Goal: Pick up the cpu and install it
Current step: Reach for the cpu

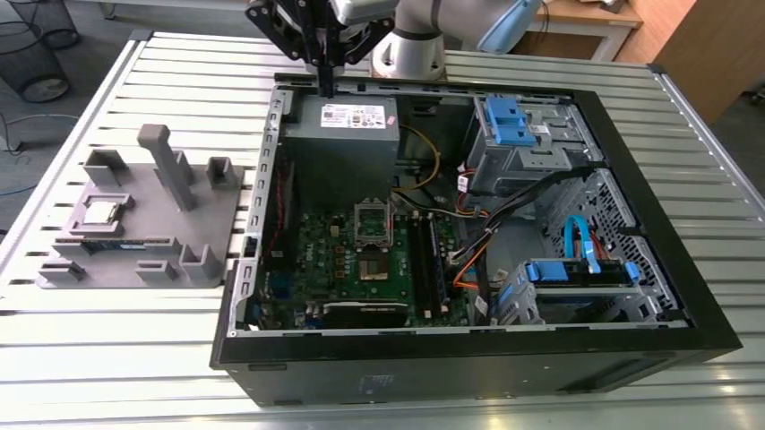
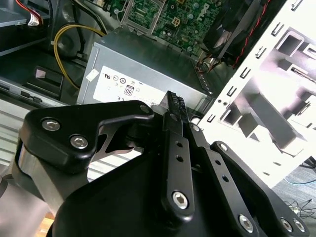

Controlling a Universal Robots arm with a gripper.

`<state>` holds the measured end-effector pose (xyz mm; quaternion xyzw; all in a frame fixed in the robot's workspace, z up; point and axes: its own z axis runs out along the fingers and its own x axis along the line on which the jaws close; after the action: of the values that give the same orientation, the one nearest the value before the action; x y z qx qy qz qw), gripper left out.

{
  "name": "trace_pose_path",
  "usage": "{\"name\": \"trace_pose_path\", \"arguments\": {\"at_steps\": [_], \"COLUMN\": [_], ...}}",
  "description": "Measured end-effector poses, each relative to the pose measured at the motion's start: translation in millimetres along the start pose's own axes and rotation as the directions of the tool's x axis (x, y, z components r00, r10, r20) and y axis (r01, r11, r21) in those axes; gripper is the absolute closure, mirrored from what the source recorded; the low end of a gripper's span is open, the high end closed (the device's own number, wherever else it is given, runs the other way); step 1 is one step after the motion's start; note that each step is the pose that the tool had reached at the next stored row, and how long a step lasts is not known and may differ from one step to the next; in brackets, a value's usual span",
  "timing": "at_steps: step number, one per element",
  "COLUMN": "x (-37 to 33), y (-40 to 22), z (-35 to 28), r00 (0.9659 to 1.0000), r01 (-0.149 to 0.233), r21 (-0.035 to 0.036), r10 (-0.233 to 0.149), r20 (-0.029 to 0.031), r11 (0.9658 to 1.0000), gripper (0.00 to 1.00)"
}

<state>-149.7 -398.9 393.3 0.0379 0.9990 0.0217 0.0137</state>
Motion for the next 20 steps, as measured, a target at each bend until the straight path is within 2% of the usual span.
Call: {"name": "trace_pose_path", "arguments": {"at_steps": [20], "x": [6.9], "y": [-0.5], "z": [-0.2], "r00": [1.0], "r01": [0.0], "r21": [0.0], "r10": [0.0], "r20": [0.0005], "r11": [1.0], "gripper": [0.89]}}
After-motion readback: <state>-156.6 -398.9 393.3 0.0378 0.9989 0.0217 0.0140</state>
